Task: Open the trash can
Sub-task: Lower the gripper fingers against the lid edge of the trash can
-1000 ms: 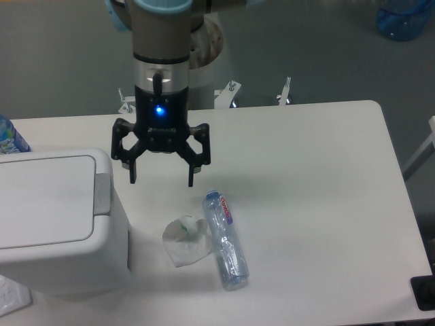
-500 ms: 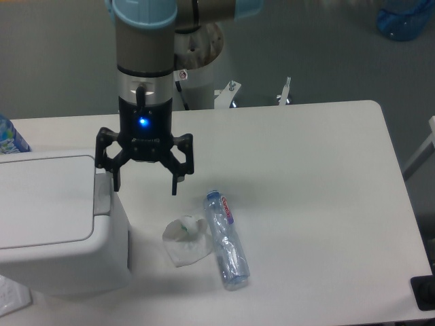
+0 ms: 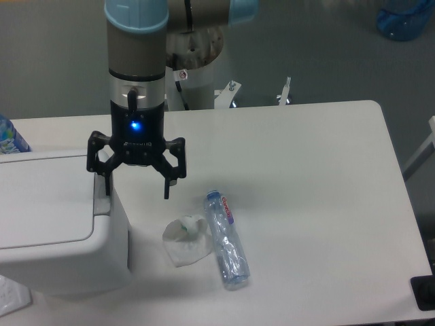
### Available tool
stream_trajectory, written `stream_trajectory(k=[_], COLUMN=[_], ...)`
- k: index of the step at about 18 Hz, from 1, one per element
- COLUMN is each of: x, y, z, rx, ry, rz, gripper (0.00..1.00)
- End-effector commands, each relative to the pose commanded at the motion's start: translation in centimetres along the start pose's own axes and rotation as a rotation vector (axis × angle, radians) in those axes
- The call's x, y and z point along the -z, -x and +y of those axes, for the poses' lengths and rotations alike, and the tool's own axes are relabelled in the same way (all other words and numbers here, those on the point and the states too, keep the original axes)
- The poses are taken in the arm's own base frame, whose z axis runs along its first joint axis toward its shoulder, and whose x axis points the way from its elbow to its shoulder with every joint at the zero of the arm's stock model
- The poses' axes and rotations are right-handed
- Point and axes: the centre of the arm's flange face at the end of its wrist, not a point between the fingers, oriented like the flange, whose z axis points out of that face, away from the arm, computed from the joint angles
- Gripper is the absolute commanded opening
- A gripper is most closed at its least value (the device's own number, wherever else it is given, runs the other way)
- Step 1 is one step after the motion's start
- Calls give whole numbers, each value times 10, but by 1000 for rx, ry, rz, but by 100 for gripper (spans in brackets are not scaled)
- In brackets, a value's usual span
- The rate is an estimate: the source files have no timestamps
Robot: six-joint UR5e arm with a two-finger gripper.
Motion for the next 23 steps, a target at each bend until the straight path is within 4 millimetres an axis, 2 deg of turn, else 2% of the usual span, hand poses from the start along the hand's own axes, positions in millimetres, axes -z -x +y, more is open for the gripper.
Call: stream_trajectory(k=[3, 23], x=[-3, -12], y=[-6, -7], z=[0, 0], rx=[-7, 1], ry=[5, 17], rz=[6, 9], gripper=[100, 100])
